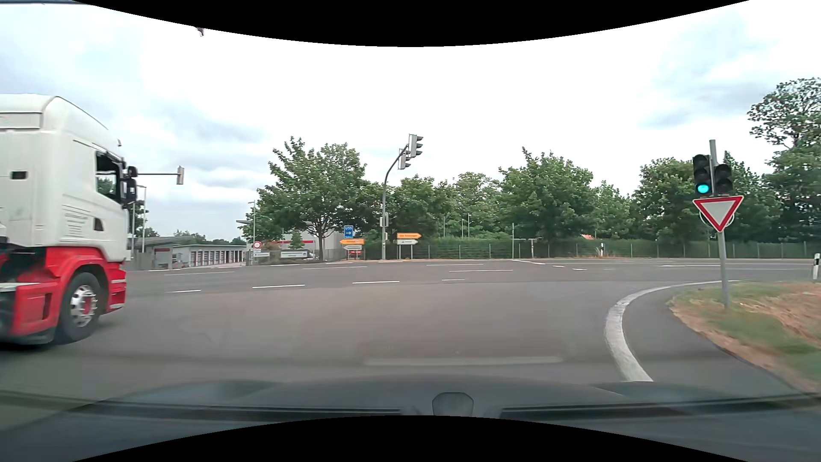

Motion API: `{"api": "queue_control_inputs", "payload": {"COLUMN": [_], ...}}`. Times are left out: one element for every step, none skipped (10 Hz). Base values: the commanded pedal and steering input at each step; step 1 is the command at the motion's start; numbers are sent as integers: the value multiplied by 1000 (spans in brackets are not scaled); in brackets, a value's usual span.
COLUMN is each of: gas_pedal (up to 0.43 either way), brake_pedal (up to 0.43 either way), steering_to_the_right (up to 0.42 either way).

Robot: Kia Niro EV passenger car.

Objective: Follow the waypoints while adhering to traffic rules and regulations

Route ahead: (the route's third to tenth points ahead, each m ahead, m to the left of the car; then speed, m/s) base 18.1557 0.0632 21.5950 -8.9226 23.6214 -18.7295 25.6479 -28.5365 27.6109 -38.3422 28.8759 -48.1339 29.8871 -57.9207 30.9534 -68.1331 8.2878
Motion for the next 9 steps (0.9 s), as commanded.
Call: {"api": "queue_control_inputs", "payload": {"gas_pedal": [67, 67, 79, 87, 110, 118, 118, 130, 138], "brake_pedal": [0, 0, 0, 0, 0, 0, 0, 0, 0], "steering_to_the_right": [189, 204, 211, 217, 225, 233, 242, 247, 248]}}
